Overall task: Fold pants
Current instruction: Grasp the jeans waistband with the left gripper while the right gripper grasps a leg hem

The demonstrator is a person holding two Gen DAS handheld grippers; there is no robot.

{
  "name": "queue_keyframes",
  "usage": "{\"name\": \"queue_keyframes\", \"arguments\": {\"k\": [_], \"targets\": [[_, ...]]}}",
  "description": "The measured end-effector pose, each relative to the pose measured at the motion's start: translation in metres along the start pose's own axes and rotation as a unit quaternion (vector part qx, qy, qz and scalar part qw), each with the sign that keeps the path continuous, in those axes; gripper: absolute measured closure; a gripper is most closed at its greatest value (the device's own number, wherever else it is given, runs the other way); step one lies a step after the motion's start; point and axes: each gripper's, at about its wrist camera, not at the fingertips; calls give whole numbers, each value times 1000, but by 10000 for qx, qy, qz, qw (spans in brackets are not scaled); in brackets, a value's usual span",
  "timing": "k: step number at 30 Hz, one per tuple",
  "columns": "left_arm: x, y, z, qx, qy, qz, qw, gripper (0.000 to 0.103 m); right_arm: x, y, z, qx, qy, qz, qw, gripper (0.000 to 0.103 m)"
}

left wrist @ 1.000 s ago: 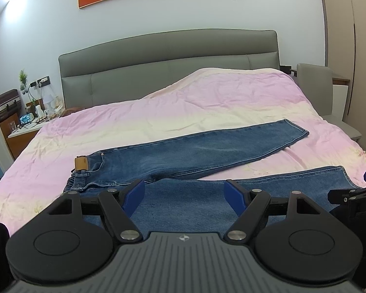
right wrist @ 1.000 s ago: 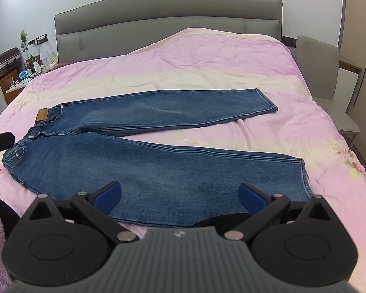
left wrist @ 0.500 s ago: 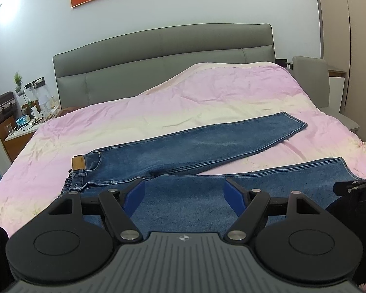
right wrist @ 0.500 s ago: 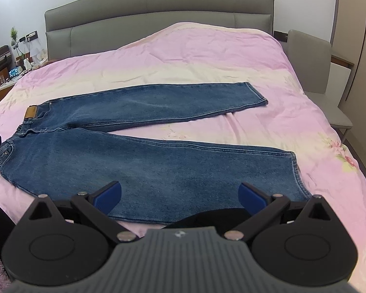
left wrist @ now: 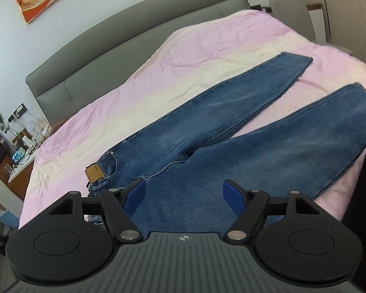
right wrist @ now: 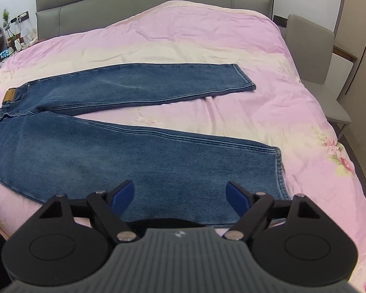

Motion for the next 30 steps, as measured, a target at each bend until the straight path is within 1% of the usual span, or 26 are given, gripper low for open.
{"name": "queue_keyframes", "arguments": {"k": [2,3,5,6,8,9,11,13,15,18,19,20,22,24,25,28,30], "targets": [[-5,-14,-17,33,-159,-190,9997,18,-1,-5,19,51,-39,94,9999,34],[-7,-22,-25,53,-298,-299,9991,18,0,-9,28,73,-41,77,9999,40],[-15,-36,-37,69,-705,-479,9963,18,0,-18,43,48,27,-61,10000,46],[-20,-45,-41,137,-962,-618,9933,18,0,-22,50,44,79,-109,9999,46],[-30,-65,-52,209,-1300,-1005,9862,18,-1,-31,63,111,156,-224,9996,46],[-35,-72,-57,176,-1427,-1159,9828,18,-2,-35,68,120,224,-296,9992,47],[-46,-86,-69,52,-1677,-1344,9766,18,-3,-46,78,124,398,-457,9981,47],[-59,-101,-78,-105,-1936,-1643,9672,18,-6,-57,88,175,554,-650,9962,47],[-70,-117,-82,-177,-2208,-2005,9543,18,-11,-66,94,293,725,-837,9934,47],[-85,-139,-83,-266,-2587,-2383,9357,18,-20,-81,98,369,1166,-1122,9861,48],[-89,-146,-82,-313,-2666,-2482,9308,18,-23,-86,98,381,1360,-1198,9827,48],[-92,-151,-80,-320,-2686,-2503,9296,18,-27,-90,98,390,1570,-1283,9785,48],[-99,-160,-75,-421,-2838,-2623,9213,16,-37,-96,99,463,1886,-1455,9701,48],[-108,-164,-72,-432,-2986,-2605,9171,15,-46,-100,99,606,2133,-1533,9630,48],[-111,-165,-71,-427,-3022,-2585,9166,15,-51,-100,99,653,2259,-1563,9593,48],[-116,-166,-72,-388,-3023,-2528,9183,12,-65,-102,94,735,2721,-1624,9456,48],[-117,-166,-71,-327,-3000,-2519,9195,8,-73,-103,90,796,2989,-1657,9364,48]]}}
Point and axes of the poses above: each gripper's, at about its wrist camera, not at the fingertips, and y roughly against the way its jaws point, z to its right, x to its top, and after that the axes turned 10 degrees about y, right-handed
